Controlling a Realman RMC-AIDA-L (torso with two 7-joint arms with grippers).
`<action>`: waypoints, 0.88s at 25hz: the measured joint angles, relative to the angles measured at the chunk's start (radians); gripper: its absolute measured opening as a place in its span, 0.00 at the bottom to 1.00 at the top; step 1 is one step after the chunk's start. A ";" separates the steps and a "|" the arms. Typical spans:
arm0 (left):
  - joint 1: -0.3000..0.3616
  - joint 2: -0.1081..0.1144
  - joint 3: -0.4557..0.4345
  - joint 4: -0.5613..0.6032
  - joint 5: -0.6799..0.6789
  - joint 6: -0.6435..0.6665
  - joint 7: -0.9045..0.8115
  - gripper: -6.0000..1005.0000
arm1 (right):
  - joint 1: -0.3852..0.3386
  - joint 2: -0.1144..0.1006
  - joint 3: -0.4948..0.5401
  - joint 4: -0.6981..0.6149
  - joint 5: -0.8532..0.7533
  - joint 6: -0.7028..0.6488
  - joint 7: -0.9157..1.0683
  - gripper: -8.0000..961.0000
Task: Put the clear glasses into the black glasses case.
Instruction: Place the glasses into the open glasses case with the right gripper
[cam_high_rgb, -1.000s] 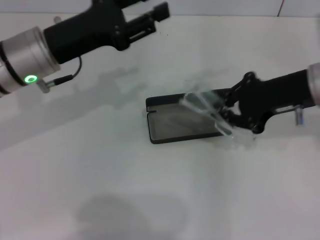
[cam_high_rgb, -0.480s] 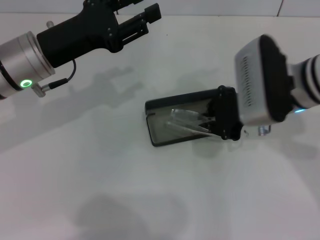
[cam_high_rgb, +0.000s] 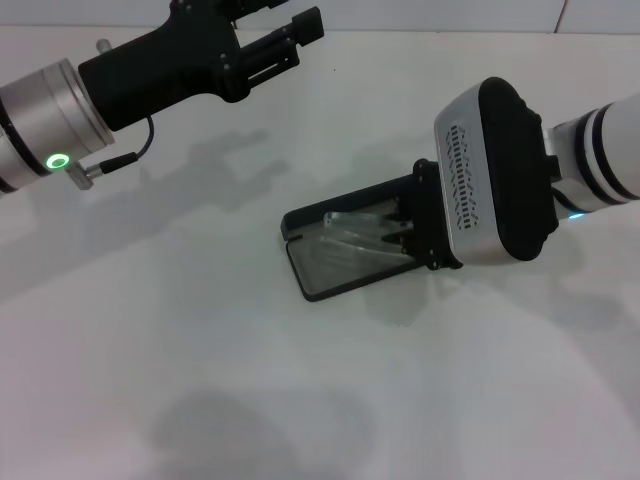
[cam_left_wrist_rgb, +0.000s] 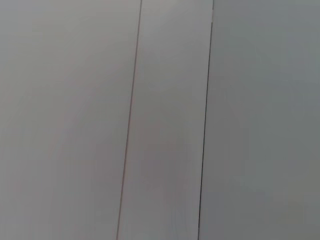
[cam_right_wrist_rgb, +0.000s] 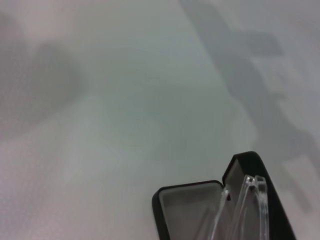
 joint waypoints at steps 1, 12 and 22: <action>0.000 0.000 0.000 0.000 0.000 0.000 0.000 0.60 | 0.000 -0.001 0.000 -0.008 -0.008 -0.001 0.000 0.22; -0.002 0.001 -0.003 0.004 0.001 -0.002 0.001 0.60 | 0.006 0.003 -0.077 -0.039 -0.178 0.024 -0.005 0.23; 0.008 0.001 0.000 0.004 0.002 -0.002 0.002 0.60 | -0.008 0.003 -0.172 -0.052 -0.211 0.099 -0.006 0.24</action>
